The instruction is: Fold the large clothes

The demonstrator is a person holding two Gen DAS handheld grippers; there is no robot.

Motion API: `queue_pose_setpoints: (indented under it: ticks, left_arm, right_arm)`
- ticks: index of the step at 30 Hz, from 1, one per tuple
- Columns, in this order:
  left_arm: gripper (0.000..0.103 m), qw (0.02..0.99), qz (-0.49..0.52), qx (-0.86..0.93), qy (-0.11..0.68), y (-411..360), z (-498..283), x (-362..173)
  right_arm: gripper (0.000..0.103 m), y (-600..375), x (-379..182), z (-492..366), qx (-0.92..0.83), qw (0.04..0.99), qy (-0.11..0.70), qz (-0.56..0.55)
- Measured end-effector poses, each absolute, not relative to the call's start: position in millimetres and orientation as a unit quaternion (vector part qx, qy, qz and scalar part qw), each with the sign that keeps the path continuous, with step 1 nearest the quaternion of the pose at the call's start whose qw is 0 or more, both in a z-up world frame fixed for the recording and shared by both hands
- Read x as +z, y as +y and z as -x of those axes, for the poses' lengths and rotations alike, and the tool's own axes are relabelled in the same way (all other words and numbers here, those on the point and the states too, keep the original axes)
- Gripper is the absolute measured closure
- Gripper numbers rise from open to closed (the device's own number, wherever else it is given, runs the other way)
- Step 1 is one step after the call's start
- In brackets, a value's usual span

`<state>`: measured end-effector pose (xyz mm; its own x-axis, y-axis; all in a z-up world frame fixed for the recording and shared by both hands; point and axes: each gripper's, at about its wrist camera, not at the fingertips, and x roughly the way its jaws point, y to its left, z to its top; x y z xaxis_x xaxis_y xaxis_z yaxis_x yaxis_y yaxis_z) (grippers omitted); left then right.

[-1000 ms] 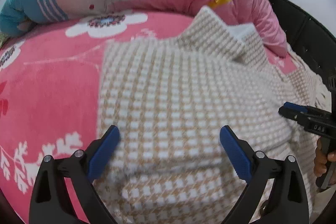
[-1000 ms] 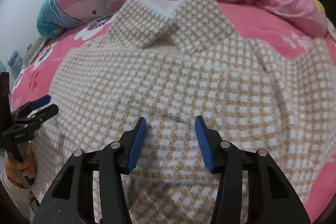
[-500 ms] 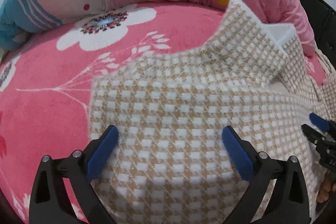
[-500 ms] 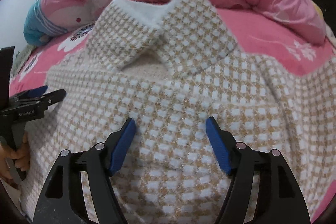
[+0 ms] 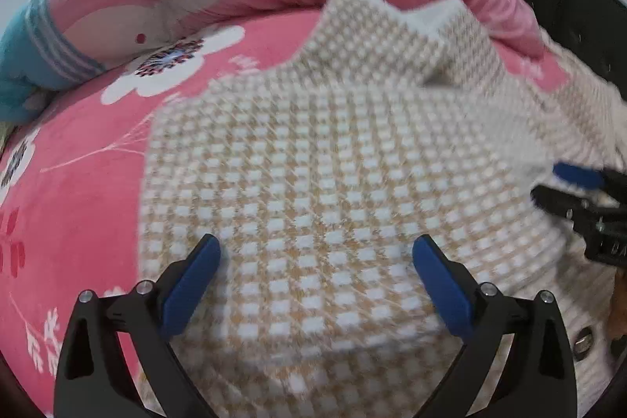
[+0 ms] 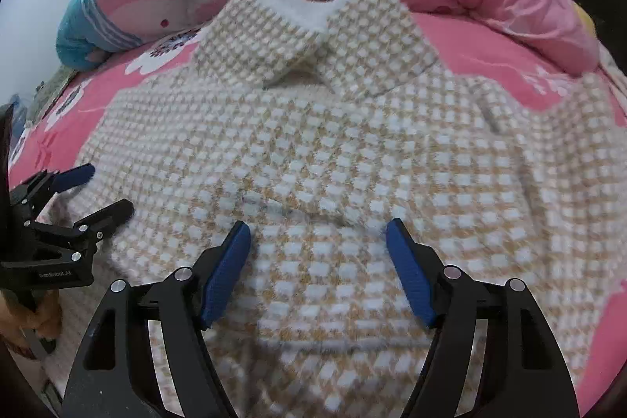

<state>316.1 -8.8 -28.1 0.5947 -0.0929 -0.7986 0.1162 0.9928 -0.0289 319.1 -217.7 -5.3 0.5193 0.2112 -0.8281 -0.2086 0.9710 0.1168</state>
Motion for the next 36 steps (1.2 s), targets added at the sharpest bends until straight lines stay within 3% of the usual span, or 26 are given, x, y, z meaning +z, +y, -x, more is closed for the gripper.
queue_pose_setpoints:
  ticks: [5,9,15,23,29,36]
  left_arm:
    - [0.006,0.908,-0.026,-0.080,0.411,-21,-287,-7]
    - [0.006,0.890,-0.034,-0.074,0.448,-29,-291,-38]
    - [0.005,0.896,-0.004,-0.079,0.437,-17,-291,-50]
    - [0.005,0.900,0.004,-0.085,0.428,-16,-286,-52]
    - [0.005,0.901,0.005,-0.086,0.425,-15,-286,-53]
    - [0.005,0.901,0.005,-0.086,0.425,-15,-286,-53]
  right_arm:
    - [0.032,-227,6,-292,0.118,0.885,0.451,0.020]
    - [0.032,-227,-24,-297,0.120,0.873,0.472,0.020]
    - [0.032,-245,9,-291,0.133,0.882,0.452,-0.010]
    - [0.032,-364,52,-298,0.058,0.898,0.426,-0.091]
    - [0.032,-482,53,-326,-0.071,0.890,0.422,-0.155]
    - [0.051,-553,33,-346,-0.163,0.871,0.422,-0.191]
